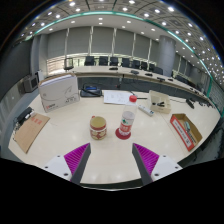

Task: Pour water

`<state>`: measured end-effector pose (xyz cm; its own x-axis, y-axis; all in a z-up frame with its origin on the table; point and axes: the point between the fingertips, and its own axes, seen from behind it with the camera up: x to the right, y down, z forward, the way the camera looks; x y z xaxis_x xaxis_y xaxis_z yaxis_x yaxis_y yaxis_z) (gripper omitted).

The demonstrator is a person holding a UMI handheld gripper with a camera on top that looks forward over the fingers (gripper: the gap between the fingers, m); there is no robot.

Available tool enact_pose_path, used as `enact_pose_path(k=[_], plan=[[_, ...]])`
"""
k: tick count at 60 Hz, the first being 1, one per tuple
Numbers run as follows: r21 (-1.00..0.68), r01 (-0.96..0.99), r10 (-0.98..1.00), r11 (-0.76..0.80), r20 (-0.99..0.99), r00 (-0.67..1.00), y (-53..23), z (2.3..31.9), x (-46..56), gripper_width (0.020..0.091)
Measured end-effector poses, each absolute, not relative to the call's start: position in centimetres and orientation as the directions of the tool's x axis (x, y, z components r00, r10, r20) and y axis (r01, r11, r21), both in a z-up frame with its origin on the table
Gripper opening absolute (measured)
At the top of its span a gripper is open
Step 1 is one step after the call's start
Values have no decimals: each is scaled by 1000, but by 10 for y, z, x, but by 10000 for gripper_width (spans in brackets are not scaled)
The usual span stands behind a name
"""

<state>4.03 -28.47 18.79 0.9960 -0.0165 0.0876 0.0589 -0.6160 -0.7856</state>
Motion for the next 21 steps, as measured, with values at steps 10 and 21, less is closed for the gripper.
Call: enact_pose_path(k=[10, 21], plan=[[-780, 68, -7, -622, 92, 996, -318, 195, 21, 859], [-782, 96, -4, -616, 125, 992, -329, 197, 18, 861]])
